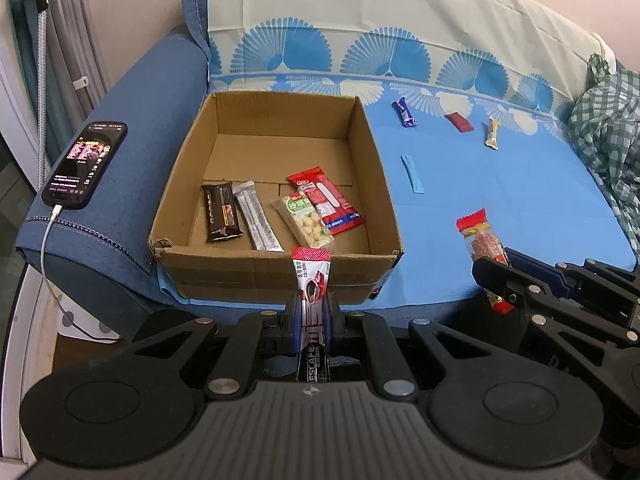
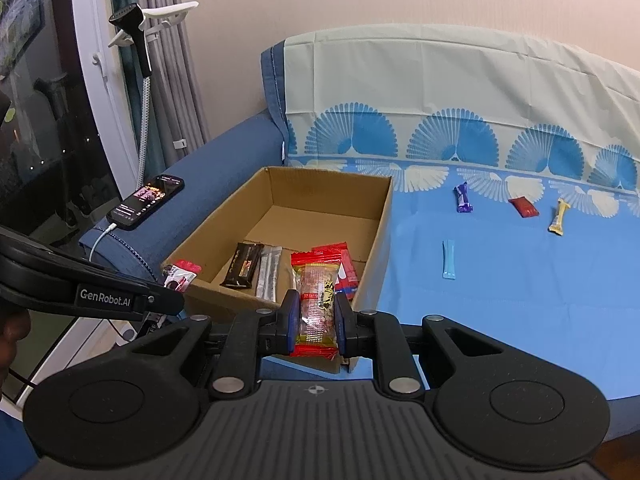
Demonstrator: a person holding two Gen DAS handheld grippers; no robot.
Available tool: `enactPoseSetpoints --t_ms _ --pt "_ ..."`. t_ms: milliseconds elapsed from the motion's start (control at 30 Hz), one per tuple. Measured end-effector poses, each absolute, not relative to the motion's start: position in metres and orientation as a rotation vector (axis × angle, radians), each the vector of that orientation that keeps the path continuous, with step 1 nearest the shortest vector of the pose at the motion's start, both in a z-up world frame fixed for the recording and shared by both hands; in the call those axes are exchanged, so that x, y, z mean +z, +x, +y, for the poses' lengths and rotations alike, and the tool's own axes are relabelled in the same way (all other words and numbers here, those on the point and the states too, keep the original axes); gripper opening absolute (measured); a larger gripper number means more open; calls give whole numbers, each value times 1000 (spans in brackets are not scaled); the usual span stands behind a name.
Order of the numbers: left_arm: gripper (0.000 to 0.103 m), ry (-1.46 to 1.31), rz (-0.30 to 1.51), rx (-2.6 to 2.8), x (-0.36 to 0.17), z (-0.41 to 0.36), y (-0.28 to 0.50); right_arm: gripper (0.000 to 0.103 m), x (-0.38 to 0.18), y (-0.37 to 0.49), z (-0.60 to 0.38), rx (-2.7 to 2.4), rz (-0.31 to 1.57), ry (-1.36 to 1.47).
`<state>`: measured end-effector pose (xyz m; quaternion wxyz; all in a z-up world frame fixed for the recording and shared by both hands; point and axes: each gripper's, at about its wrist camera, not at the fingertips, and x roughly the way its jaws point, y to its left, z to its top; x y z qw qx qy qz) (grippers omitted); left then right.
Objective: Organize snacks
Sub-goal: 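Carry the stick candy with the left tool while the right tool carries the red-capped candy over the box, then lower and open the left tool in the box while the right tool releases its candy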
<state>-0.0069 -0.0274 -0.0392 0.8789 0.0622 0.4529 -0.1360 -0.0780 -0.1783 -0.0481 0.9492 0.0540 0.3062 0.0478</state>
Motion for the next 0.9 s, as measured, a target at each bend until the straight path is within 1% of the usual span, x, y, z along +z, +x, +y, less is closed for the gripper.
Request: enactPoseSetpoints --t_ms 400,633,900 --pt "12 101 986 -263 -52 -17 28 19 -59 -53 -177 82 679 88" --pt "12 84 997 -234 -56 -2 71 19 -62 -24 -175 92 709 93" --pt "12 80 1016 -223 -65 -1 123 19 -71 27 -169 117 736 90"
